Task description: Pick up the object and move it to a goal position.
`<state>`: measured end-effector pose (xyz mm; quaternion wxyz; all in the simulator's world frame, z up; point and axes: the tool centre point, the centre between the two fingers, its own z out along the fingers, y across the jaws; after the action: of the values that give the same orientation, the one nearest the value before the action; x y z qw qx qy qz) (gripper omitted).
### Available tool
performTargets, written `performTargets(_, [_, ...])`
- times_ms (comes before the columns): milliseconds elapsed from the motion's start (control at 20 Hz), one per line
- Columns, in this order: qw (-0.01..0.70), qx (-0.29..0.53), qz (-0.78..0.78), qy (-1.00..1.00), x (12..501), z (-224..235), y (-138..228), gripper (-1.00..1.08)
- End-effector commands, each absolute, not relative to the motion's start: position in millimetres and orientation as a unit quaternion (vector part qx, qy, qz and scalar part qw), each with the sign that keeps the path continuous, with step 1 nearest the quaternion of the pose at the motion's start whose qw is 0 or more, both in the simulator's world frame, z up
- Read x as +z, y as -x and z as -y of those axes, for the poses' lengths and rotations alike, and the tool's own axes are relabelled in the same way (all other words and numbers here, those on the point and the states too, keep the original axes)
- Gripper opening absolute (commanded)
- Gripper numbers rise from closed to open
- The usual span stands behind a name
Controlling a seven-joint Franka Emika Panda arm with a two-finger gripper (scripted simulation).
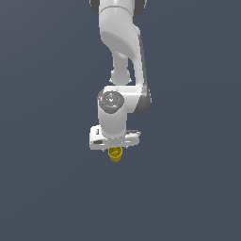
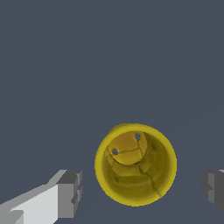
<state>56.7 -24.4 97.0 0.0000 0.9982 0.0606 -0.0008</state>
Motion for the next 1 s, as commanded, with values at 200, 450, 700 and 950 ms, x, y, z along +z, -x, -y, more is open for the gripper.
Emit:
performTargets(200, [0.0,0.0,-0.061,-0.998,87.7,24.1,-56.8,1.0])
performTargets(450, [0.0,0.0,-0.062,-0.998,61.5,24.3,-56.3,1.0])
performTargets(700, [0.0,0.0,-0.062,-0.998,46.7,24.5,-56.8,1.0])
performTargets(950, [0.0,0.0,-0.062,-0.998,46.4,24.5,-57.7,-1.0])
